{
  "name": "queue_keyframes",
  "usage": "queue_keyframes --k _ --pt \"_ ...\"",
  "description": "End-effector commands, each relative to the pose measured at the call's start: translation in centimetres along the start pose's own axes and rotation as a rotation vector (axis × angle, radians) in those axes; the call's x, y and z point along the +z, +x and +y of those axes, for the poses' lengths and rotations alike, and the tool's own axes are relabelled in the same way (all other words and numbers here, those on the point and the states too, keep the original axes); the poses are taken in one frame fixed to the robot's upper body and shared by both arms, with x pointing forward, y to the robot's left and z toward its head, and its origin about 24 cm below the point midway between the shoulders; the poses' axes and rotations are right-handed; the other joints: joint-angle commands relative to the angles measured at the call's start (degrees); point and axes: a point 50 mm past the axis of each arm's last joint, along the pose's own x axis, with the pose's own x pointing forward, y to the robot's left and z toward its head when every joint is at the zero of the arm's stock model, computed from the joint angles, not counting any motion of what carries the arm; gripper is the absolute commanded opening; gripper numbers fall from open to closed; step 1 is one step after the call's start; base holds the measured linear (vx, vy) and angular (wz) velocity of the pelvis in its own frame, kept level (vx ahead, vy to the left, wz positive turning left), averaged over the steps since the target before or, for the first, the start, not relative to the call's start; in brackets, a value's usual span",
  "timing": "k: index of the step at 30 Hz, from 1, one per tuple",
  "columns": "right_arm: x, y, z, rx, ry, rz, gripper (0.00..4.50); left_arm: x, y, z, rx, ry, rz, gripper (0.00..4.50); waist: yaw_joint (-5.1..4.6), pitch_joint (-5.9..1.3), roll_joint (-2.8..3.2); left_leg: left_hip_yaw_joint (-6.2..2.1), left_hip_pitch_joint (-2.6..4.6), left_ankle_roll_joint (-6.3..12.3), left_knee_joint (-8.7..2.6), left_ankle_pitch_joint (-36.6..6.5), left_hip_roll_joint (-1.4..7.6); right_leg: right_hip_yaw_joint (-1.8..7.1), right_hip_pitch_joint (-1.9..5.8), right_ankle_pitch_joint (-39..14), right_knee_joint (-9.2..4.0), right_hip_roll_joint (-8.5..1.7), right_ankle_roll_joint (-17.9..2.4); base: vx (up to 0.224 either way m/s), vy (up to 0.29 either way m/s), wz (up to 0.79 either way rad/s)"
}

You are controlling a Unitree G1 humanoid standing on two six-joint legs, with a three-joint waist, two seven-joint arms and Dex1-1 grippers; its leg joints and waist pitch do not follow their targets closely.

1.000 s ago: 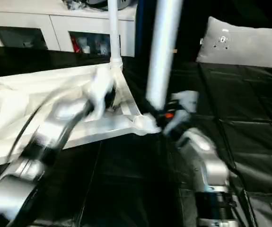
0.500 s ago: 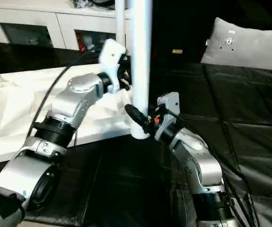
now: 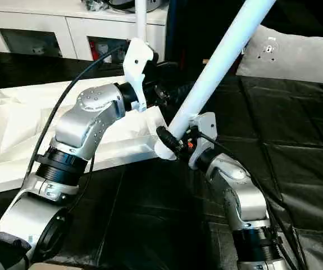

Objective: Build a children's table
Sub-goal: Insert table leg to table base

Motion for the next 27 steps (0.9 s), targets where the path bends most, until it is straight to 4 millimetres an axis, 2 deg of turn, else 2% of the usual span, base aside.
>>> queue_keyframes --k 1,2,3,4,5,6,8,10,12,13,14,15,16,17,20,24,27 --pt "1.0 0.0 -0.3 -0.012 -0.032 -0.017 1.87 -1.2 -0.2 0.3 0.023 0.046 0.069 4.46 0.10 -4.20 -0.60 -1.47 0.78 5.14 -3.53 -2.36 3.99 2.77 3.75 -0.04 -3.41 -5.33 -14.08 0.000 0.000 0.00" --pt "1.1 -0.3 -0.7 -0.028 -0.034 -0.018 1.87 -2.0 -1.1 1.3 0.062 0.071 0.113 4.46 0.03 -4.27 -0.18 -1.56 0.86 5.08 -3.51 -2.22 3.98 2.77 3.69 0.37 -3.35 -5.23 -13.76 0.000 0.000 0.00" --pt "1.2 -0.7 -1.1 -0.047 -0.036 -0.018 1.87 -3.0 -2.1 2.0 0.086 0.086 0.159 4.46 -0.15 -4.23 -0.35 -1.54 0.84 5.01 -3.56 -2.42 3.93 2.77 3.68 0.43 -3.36 -5.11 -13.39 0.000 0.000 0.00" --pt "1.2 -0.7 -1.1 -0.047 -0.036 -0.018 1.87 -3.0 -2.1 2.0 0.086 0.086 0.159 4.46 -0.22 -4.20 -0.38 -1.57 0.74 4.92 -3.61 -2.51 3.88 2.77 3.80 0.31 -3.34 -5.16 -13.26 0.000 0.000 0.00" --pt "1.3 -1.3 -1.7 -0.077 -0.043 -0.011 1.87 -4.6 -3.5 2.5 0.083 0.067 0.212 4.46 -0.27 -4.28 -0.01 -1.57 0.82 4.52 -3.58 -2.60 3.82 2.74 3.81 0.10 -3.38 -5.17 -13.08 0.000 0.000 0.00" --pt "1.3 -1.4 -1.9 -0.086 -0.044 -0.007 1.87 -5.1 -4.0 2.5 0.078 0.061 0.227 4.46 -0.41 -4.26 -0.10 -1.55 0.80 4.23 -3.64 -2.73 3.84 2.76 3.84 0.16 -3.34 -5.11 -13.21 0.000 0.000 0.00" --pt "1.3 -1.9 -2.6 -0.114 -0.045 0.002 1.87 -6.6 -5.2 2.2 0.038 0.053 0.284 4.46 -0.32 -4.47 0.18 -1.46 1.05 3.99 -3.54 -2.45 3.98 2.74 3.62 1.47 -3.14 -5.08 -13.86 0.000 0.000 0.00" --pt "1.4 -2.1 -2.8 -0.123 -0.045 0.002 1.87 -7.2 -5.6 2.0 0.016 0.051 0.303 4.49 -0.22 -4.51 0.41 -1.56 1.07 3.96 -3.63 -2.32 4.08 2.72 3.55 1.85 -3.02 -5.11 -14.05 0.000 0.000 0.00" --pt "1.4 -2.4 -3.1 -0.136 -0.052 0.010 1.87 -8.4 -6.4 1.1 -0.063 0.023 0.345 4.50 -0.18 -4.34 0.42 -1.40 1.22 3.63 -3.71 -3.53 4.16 2.75 3.35 1.22 -3.19 -5.15 -14.59 0.000 0.000 0.00" --pt "1.4 -2.4 -3.1 -0.137 -0.056 0.014 1.87 -8.8 -6.7 0.7 -0.092 0.012 0.358 4.50 0.02 -4.33 0.78 -1.51 1.29 3.31 -3.77 -3.97 4.26 2.76 3.35 0.72 -3.20 -5.30 -14.64 0.000 0.000 0.00" --pt "1.4 -2.4 -3.1 -0.137 -0.056 0.014 1.87 -8.8 -6.7 0.7 -0.092 0.012 0.358 4.50 -0.09 -4.18 0.49 -1.46 1.17 2.88 -3.95 -4.78 4.31 2.79 3.39 -0.23 -3.35 -5.28 -14.53 0.000 0.000 0.00" --pt "1.2 -2.6 -3.2 -0.135 -0.056 0.025 1.87 -9.8 -7.1 -0.1 -0.133 -0.022 0.391 4.50 -0.10 -4.24 0.38 -1.44 1.24 2.52 -3.93 -4.94 4.26 2.81 3.46 -0.22 -3.23 -5.26 -14.43 0.000 0.000 0.00" --pt "1.2 -2.7 -3.2 -0.133 -0.057 0.029 1.87 -10.1 -7.2 -0.3 -0.138 -0.029 0.401 4.50 -0.13 -4.21 0.39 -1.45 1.11 2.50 -3.95 -4.88 4.24 2.83 3.55 -0.18 -3.23 -5.31 -14.40 0.000 0.000 0.00" --pt "1.1 -2.8 -3.1 -0.128 -0.056 0.040 1.87 -11.2 -7.4 -0.7 -0.145 -0.032 0.447 4.50 -0.21 -4.16 0.35 -1.43 1.11 2.36 -3.94 -5.41 4.15 2.86 3.55 -1.09 -3.43 -5.30 -14.08 0.000 0.000 0.00" --pt "1.1 -2.8 -3.1 -0.122 -0.055 0.043 1.87 -12.0 -7.7 -0.9 -0.144 -0.035 0.476 4.50 -0.34 -4.11 0.32 -1.45 1.06 2.28 -3.97 -6.12 4.08 2.86 3.55 -2.87 -3.72 -5.31 -13.46 0.000 0.000 0.00" --pt "1.0 -2.6 -2.9 -0.115 -0.053 0.046 1.87 -12.9 -7.8 -0.4 -0.095 -0.036 0.507 4.50 -0.48 -4.08 0.29 -1.55 1.07 1.70 -4.06 -7.10 4.06 2.82 3.55 -5.45 -4.04 -5.35 -12.68 0.000 0.000 0.00" --pt "0.9 -2.6 -2.8 -0.110 -0.052 0.048 1.87 -13.2 -7.9 0.3 -0.042 -0.019 0.518 4.12 -0.46 -4.12 0.37 -1.51 1.14 1.81 -3.97 -7.02 3.97 2.84 3.39 -4.66 -4.08 -5.17 -12.62 0.000 0.000 0.00"
